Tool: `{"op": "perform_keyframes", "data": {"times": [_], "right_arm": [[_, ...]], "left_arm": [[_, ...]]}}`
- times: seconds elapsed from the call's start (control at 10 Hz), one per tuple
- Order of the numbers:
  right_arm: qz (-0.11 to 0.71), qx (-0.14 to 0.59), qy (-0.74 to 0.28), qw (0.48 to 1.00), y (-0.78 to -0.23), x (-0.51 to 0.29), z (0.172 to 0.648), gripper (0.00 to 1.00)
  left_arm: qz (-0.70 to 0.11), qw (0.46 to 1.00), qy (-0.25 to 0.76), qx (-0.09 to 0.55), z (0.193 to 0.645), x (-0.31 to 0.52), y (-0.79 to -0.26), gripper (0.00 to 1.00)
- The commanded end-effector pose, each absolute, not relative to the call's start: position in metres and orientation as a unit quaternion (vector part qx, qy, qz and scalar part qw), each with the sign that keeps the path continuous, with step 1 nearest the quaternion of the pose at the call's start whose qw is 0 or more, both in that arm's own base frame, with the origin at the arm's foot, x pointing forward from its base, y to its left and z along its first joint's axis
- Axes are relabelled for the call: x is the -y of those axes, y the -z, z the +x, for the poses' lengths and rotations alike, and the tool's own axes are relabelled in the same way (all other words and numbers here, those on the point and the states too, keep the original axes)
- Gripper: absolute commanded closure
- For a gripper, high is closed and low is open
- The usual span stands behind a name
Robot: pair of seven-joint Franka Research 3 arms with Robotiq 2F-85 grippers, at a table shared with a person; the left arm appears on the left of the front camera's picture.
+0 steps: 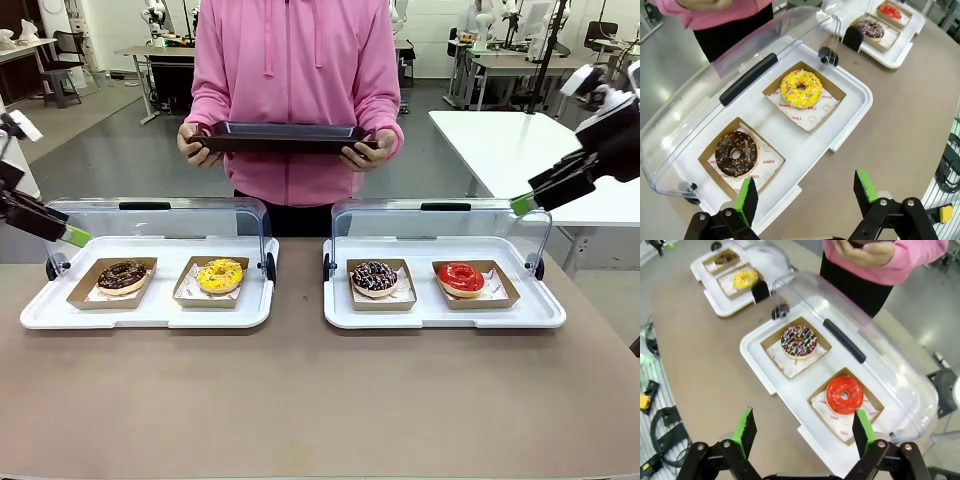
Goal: Provide the desired donut to the person.
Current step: Pick up and lift the Paper togo box containing the Donut pointed at by the person.
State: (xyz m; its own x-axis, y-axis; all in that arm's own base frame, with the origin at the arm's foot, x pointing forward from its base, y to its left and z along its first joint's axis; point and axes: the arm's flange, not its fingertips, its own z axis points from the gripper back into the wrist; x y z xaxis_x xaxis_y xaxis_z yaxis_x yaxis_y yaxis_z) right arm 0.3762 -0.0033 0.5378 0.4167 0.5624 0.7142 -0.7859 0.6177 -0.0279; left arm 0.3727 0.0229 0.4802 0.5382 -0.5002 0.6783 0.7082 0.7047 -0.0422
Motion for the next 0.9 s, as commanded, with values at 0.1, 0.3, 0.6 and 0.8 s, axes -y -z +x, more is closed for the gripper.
{"op": "perform_keyframes", "data": {"times": [0.1, 0.3, 0.6, 0.8], "right_arm": [[0.183, 0.372, -0.414, 0.810, -0.531, 0.018, 0.366, 0.00], [0.191, 0.384, -0.418, 0.801, -0.528, 0.025, 0.365, 0.00], [0.199, 0.415, -0.412, 0.786, -0.529, 0.029, 0.361, 0.00], [0.199, 0.437, -0.411, 0.775, -0.532, 0.027, 0.360, 0.00]], "left_arm": [[-0.175, 0.848, 0.352, 0.355, 0.372, -0.040, -0.490, 0.00], [-0.163, 0.852, 0.356, 0.347, 0.369, -0.047, -0.501, 0.00], [-0.167, 0.850, 0.335, 0.371, 0.366, -0.056, -0.505, 0.00], [-0.164, 0.846, 0.344, 0.373, 0.367, -0.057, -0.509, 0.00]]}}
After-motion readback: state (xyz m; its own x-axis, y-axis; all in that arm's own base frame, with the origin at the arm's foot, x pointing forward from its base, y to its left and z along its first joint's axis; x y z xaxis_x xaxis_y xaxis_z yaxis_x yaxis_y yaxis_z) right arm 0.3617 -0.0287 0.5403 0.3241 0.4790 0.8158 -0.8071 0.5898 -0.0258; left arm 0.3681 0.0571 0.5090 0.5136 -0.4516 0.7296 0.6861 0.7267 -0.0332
